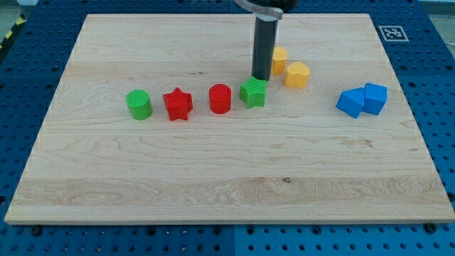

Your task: Move yellow hexagon closer to yellow heart

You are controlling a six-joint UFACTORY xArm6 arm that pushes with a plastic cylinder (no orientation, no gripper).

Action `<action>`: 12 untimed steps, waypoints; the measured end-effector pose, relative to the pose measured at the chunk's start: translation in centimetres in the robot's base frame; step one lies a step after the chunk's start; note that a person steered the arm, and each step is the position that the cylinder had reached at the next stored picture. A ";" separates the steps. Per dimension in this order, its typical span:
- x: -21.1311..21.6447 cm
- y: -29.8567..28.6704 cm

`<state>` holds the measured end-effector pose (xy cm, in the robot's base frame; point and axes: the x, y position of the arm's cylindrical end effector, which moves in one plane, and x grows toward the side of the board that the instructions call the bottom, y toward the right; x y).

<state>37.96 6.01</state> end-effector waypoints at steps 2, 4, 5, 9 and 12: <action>0.4 4.5; 0.4 3.1; -0.2 -1.3; -4.7 -0.3; -4.1 1.2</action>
<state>33.82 7.18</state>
